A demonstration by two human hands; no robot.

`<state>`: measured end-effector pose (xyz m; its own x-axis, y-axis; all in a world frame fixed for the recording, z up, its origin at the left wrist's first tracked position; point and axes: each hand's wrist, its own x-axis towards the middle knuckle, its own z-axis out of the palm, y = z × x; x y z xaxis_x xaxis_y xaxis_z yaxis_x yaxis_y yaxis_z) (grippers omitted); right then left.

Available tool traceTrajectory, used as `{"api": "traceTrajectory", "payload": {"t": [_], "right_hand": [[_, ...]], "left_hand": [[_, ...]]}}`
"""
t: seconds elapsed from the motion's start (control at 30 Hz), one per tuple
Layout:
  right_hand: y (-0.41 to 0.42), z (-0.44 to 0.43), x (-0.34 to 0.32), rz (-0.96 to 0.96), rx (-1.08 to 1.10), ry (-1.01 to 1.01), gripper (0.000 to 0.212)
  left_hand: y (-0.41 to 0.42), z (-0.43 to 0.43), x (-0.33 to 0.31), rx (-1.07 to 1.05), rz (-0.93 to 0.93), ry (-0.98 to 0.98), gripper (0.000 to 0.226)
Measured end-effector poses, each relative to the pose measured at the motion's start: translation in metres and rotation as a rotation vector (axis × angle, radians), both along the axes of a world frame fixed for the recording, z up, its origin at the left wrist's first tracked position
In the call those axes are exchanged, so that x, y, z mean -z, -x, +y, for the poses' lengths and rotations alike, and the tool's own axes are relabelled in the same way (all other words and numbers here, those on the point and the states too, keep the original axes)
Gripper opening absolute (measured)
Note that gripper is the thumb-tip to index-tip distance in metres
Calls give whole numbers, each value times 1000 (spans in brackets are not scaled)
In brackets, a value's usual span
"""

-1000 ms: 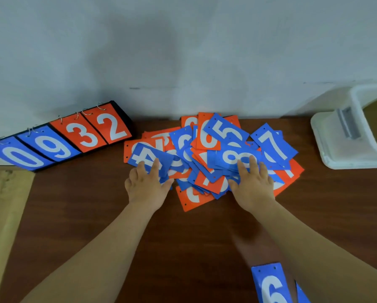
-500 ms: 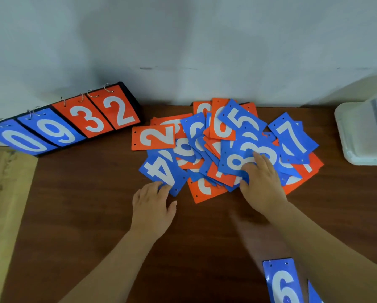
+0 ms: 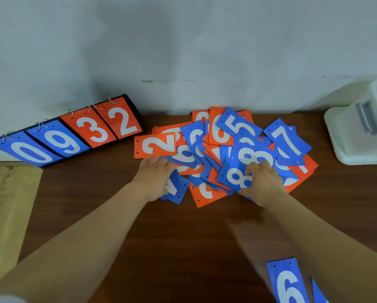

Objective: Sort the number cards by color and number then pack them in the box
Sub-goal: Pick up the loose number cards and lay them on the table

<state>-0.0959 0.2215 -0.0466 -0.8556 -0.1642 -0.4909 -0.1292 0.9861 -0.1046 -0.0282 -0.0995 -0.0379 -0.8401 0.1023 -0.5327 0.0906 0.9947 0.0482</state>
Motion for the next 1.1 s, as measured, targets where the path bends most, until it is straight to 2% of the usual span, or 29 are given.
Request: {"api": "traceTrajectory", "payload": {"t": [0.13,0.23,0.3,0.47,0.57,0.67,0.73,0.97,1.1], "right_hand": [[-12,7,1,3,105,86,48],[-23,12,-3,-23,204,259,22],[-35,17,-9,-20,263,388,13],[-70,40,-32,-10,458,624,11],[-90,65,-40,-6,505,688,21],[-108,101,-49,9,566,713,25],[-117,132,-53,51,607,694,23],[-152,250,-66,191,748,614,18],[-183,301,-51,168,758,567,23]], "left_hand": [[-13,2,-5,-115,-9,-37,64],[-30,3,-7,-270,-11,-78,56],[-46,4,-9,-415,9,-163,59],[-86,45,-34,-775,142,-371,93],[-108,87,-43,-905,195,-508,94],[-124,131,-40,-866,173,-658,62],[-132,162,-37,-815,105,-677,50],[-157,262,-26,-748,9,-774,51],[-167,305,-25,-729,0,-760,49]]}}
